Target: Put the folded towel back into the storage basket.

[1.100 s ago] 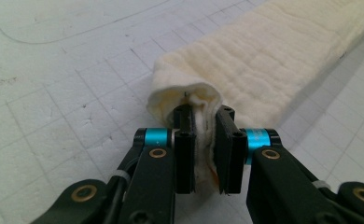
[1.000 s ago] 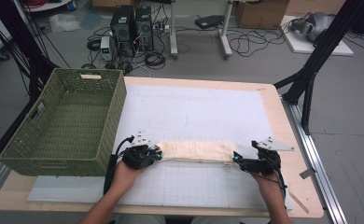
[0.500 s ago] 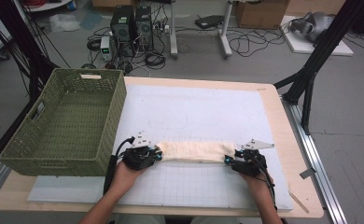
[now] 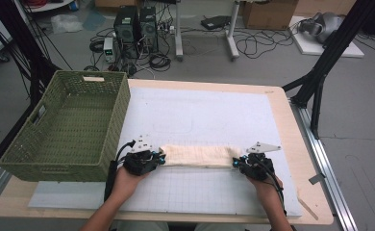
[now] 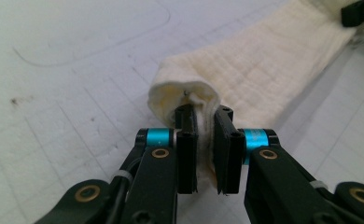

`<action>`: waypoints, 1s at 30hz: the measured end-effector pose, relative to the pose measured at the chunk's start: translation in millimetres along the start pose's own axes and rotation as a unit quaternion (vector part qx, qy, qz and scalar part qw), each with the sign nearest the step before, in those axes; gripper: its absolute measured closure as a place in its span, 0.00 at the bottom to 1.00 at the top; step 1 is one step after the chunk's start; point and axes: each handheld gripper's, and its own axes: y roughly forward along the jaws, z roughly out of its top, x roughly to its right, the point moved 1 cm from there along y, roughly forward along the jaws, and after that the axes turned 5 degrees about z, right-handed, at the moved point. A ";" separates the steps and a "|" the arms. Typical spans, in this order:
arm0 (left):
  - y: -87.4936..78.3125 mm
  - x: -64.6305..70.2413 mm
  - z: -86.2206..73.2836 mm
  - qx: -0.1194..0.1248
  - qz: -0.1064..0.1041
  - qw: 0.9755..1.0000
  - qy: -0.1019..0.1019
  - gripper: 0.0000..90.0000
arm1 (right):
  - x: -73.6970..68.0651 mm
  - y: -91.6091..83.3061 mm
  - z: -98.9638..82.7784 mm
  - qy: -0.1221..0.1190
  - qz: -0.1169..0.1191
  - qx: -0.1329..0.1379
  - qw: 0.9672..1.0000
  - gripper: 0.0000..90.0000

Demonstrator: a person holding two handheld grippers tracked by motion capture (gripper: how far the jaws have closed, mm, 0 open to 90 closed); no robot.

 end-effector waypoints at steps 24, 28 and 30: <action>-35.3 1.8 19.9 0.068 0.011 0.998 0.004 0.90 | -6.8 -14.9 25.5 -0.022 -0.017 0.059 0.998 0.90; -39.5 1.1 24.9 0.078 0.014 0.997 0.005 0.90 | -7.4 -16.6 28.7 -0.022 -0.017 0.067 0.997 0.90; -41.8 0.7 27.1 0.081 0.015 0.997 0.005 0.90 | -8.0 -18.5 31.3 -0.026 -0.018 0.073 0.997 0.90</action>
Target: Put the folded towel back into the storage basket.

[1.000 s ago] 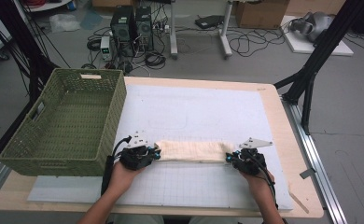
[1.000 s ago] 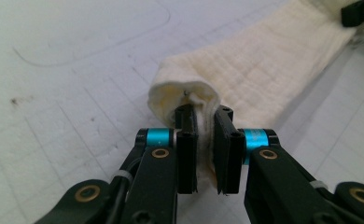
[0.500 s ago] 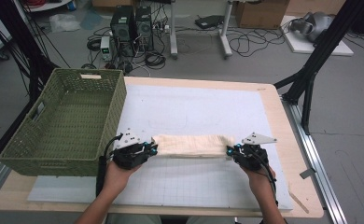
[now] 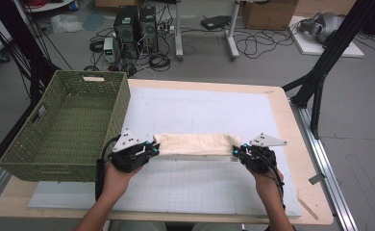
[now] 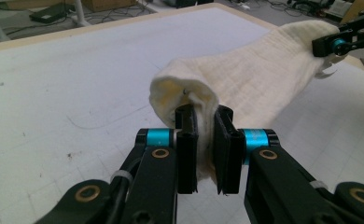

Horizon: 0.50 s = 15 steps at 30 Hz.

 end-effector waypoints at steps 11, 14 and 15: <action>-10.3 -1.3 12.9 0.016 0.005 1.000 0.003 0.90 | -1.0 1.9 15.1 -0.021 -0.011 0.003 1.000 0.90; -16.3 -4.1 18.0 0.025 0.011 1.000 0.000 0.90 | -0.4 6.9 24.9 -0.027 -0.009 0.004 1.000 0.90; -18.8 -5.6 19.8 0.028 0.012 1.000 0.000 0.90 | -0.5 8.9 28.6 -0.027 -0.006 0.005 1.000 0.90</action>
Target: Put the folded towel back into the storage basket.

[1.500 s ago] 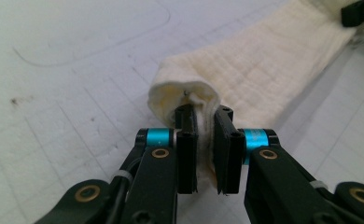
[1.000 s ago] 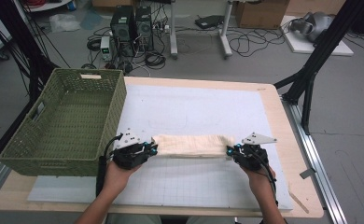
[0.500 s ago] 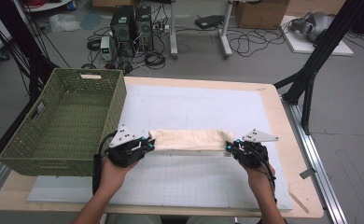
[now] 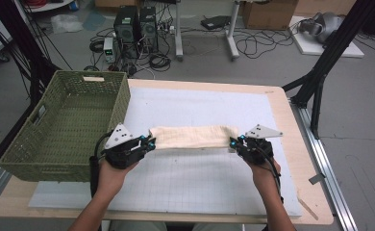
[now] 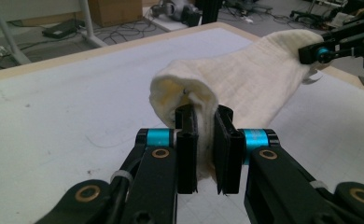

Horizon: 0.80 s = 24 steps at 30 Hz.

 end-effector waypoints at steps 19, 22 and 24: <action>-47.9 -28.3 25.1 0.054 0.049 0.997 -0.019 0.90 | -9.8 50.3 92.2 -0.053 0.008 0.011 0.999 0.90; -55.2 -33.8 27.2 0.059 0.057 0.996 -0.022 0.90 | -14.9 57.0 102.8 -0.058 0.009 0.012 0.998 0.90; -59.8 -37.6 27.8 0.063 0.067 0.995 -0.024 0.90 | -18.3 62.0 110.3 -0.065 0.012 0.014 0.998 0.90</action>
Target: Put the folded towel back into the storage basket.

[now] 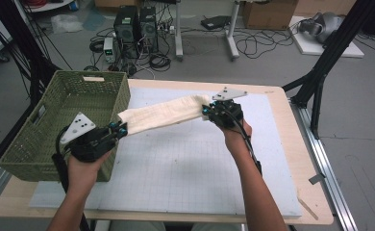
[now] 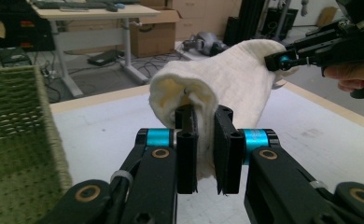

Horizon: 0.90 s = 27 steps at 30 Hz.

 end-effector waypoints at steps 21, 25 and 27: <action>-64.9 -49.1 -5.4 0.026 0.088 0.995 -0.032 0.90 | -47.0 67.7 86.1 -0.070 0.047 0.016 0.996 0.90; -76.1 -57.1 -7.6 0.029 0.104 0.993 -0.039 0.90 | -57.4 81.4 98.5 -0.085 0.058 0.019 0.995 0.90; -81.2 -61.3 -8.8 0.029 0.111 0.992 -0.042 0.90 | -62.7 88.2 103.7 -0.087 0.062 0.013 0.994 0.90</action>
